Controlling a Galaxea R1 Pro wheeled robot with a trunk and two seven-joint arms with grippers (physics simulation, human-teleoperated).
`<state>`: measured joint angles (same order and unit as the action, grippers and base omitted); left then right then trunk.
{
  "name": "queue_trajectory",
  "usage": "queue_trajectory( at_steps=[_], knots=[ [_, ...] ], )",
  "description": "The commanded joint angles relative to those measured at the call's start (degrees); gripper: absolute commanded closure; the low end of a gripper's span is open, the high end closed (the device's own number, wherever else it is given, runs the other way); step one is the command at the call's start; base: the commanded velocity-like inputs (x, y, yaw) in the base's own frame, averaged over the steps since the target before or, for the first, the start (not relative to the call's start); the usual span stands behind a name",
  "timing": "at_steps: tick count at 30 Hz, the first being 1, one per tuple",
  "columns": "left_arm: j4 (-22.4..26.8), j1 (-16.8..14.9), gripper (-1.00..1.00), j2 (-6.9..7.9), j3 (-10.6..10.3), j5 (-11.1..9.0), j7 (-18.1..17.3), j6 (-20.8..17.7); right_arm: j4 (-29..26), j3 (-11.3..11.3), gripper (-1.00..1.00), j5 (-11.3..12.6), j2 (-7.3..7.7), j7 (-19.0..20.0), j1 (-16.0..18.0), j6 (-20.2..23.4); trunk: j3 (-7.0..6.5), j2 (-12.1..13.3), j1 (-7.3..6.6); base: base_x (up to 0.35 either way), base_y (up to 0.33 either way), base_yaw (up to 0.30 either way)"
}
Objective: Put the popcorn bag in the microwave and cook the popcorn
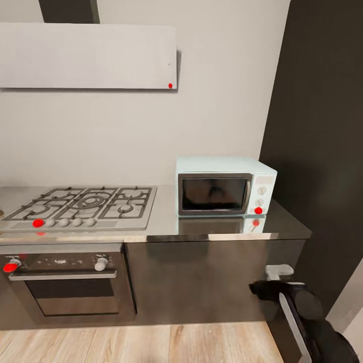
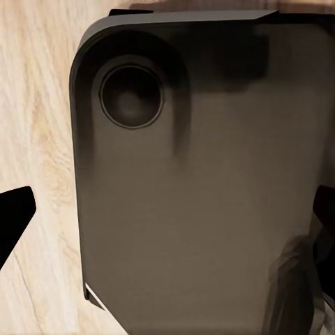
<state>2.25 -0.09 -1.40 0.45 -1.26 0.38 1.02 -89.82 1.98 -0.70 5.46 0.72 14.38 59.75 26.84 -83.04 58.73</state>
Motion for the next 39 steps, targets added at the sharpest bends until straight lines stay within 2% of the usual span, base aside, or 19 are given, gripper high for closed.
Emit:
queue_trajectory(
  at_steps=[1,2,6,8,11,14,16,17,18,19,20,22,24,25,28,33,39],
  knots=[
    [0.03,0.0,-1.0,0.0,0.02,-0.14,0.05,0.11,-0.13,0.05,-1.0,-0.05,-0.03,0.11,2.59,0.25,0.07,-0.04,0.0,0.0,0.0,0.0],
    [0.03,0.0,-1.0,0.01,0.03,-0.14,0.05,0.12,-0.21,0.18,-1.0,-0.05,0.01,0.23,6.78,0.25,0.07,-0.04,0.0,0.0,0.0,0.0],
    [0.03,-0.01,-1.0,0.05,0.0,-0.14,0.0,0.1,-0.26,2.17,-1.0,-0.02,0.14,0.32,15.62,0.25,0.07,-0.04,0.0,0.0,0.0,0.0],
    [0.03,0.0,-1.0,0.07,-0.01,-0.14,-0.01,0.08,-0.15,2.93,-1.0,-0.01,0.31,0.36,22.25,0.25,0.07,-0.04,0.0,0.0,0.0,0.0],
    [0.03,0.0,-1.0,0.08,-0.01,-0.14,-0.01,0.11,0.01,3.16,-1.0,-0.07,0.41,0.4,28.17,0.25,0.07,-0.04,0.0,0.0,0.0,0.0],
    [0.03,0.0,-1.0,0.08,-0.01,-0.14,0.01,0.11,0.15,3.17,-1.0,-0.03,-0.04,0.3,30.52,0.25,0.07,-0.04,0.0,0.0,0.0,0.0],
    [0.03,0.0,-1.0,0.08,-0.01,-0.14,-0.02,0.12,0.99,3.04,-1.0,0.14,-1.26,0.39,30.98,0.25,0.07,-0.04,0.0,0.0,0.0,0.0],
    [0.03,0.0,-1.0,0.08,-0.01,-0.14,-0.02,0.1,1.47,3.05,-1.0,0.17,-1.38,0.39,30.99,0.25,0.07,-0.04,0.0,0.0,0.0,0.0],
    [0.03,0.0,-1.0,0.05,-0.01,-0.14,-0.03,0.1,2.26,3.06,-1.0,0.17,-1.45,0.36,31.05,-1.41,0.07,-0.04,0.0,0.0,0.0,0.0],
    [0.03,0.0,-1.0,0.01,-0.01,-0.14,-0.01,0.1,3.74,3.05,-1.0,0.18,-1.53,0.38,31.04,-5.61,0.07,-0.04,0.0,0.0,0.0,0.0],
    [0.03,0.0,-1.0,0.01,-0.01,-0.14,0.01,0.08,4.66,3.04,-1.0,0.18,-1.55,0.41,30.93,-7.78,0.07,-0.04,0.0,0.0,0.0,0.0],
    [0.03,0.0,-1.0,0.0,-0.01,-0.37,0.04,0.05,7.59,2.94,-1.0,0.17,-1.49,1.04,29.66,-12.37,0.07,-0.04,0.0,0.0,0.0,0.0],
    [0.04,0.0,-1.0,0.03,-0.09,-3.01,0.06,0.04,10.14,2.78,-1.0,-0.03,-1.14,3.18,28.15,-15.01,0.07,-0.04,0.0,0.0,0.0,0.0],
    [0.09,0.0,-1.0,0.06,-0.15,-5.11,0.04,0.04,10.8,2.79,-1.0,-0.07,-0.96,4.05,27.89,-15.43,0.07,-0.04,0.0,0.0,0.0,0.0],
    [0.12,0.0,-1.0,0.08,-0.24,-7.34,0.03,0.03,11.48,2.84,-1.0,0.05,-0.78,4.78,27.74,-15.61,0.07,-0.04,0.0,0.0,0.0,0.0],
    [0.12,0.0,-1.0,0.08,-0.19,-7.68,0.0,0.05,11.61,3.01,-1.0,-0.13,-0.71,6.76,27.72,-15.63,0.07,-0.04,0.0,0.0,0.0,0.0],
    [0.2,0.0,-1.0,0.14,-0.2,-7.7,0.13,0.12,11.68,3.11,-1.0,-0.26,-0.71,7.02,27.72,-15.72,0.07,-0.04,0.0,0.013,0.0,0.0]
  ],
)
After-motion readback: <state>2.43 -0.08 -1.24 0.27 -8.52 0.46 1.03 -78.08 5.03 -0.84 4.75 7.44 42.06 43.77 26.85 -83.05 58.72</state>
